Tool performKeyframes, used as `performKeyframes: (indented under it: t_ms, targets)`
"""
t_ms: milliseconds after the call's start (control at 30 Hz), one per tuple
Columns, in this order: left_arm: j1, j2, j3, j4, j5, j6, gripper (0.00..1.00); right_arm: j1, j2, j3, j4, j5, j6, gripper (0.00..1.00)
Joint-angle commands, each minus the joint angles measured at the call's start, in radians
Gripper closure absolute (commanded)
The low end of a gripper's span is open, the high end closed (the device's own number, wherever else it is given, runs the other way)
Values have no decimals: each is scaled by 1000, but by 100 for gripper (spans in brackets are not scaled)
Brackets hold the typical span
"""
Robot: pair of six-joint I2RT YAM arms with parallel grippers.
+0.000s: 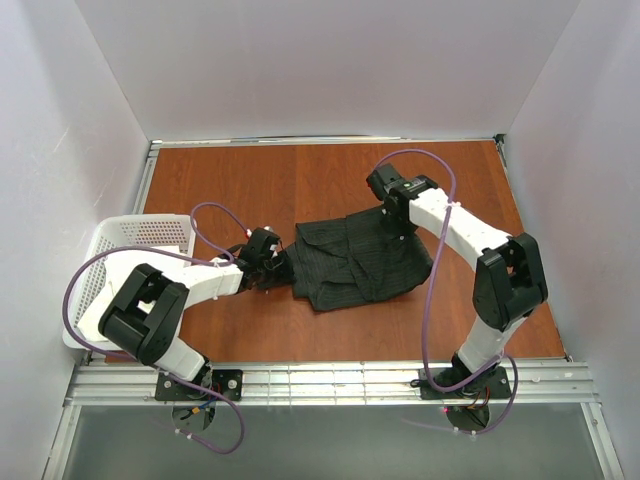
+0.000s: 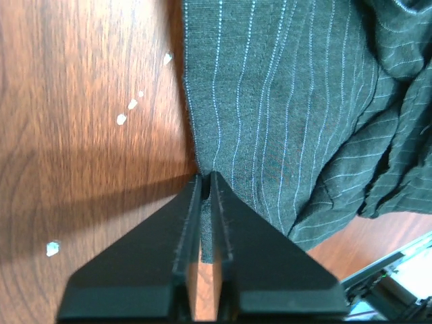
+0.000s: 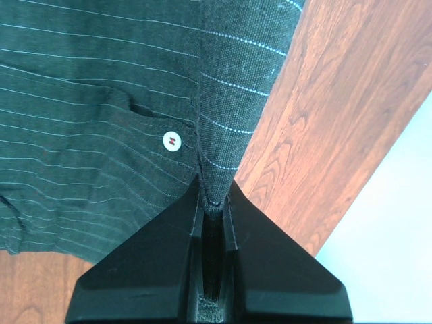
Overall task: Fold and stack the long sleeve shirts
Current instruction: Fold the shirt
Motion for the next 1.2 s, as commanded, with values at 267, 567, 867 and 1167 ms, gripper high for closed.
performKeyframes:
  t_ms: [267, 567, 867, 1167]
  targets:
    - [-3, -32, -30, 46, 1, -18, 97, 254, 190, 256, -203, 221, 254, 99]
    - [-3, -64, -73, 49, -18, -44, 100, 383, 378, 450, -312, 198, 404, 97]
    - [-4, -75, -101, 66, -22, -65, 100, 442, 418, 536, -314, 137, 441, 95]
    - [-4, -93, -116, 67, -25, -73, 100, 474, 477, 614, -308, 51, 438, 94]
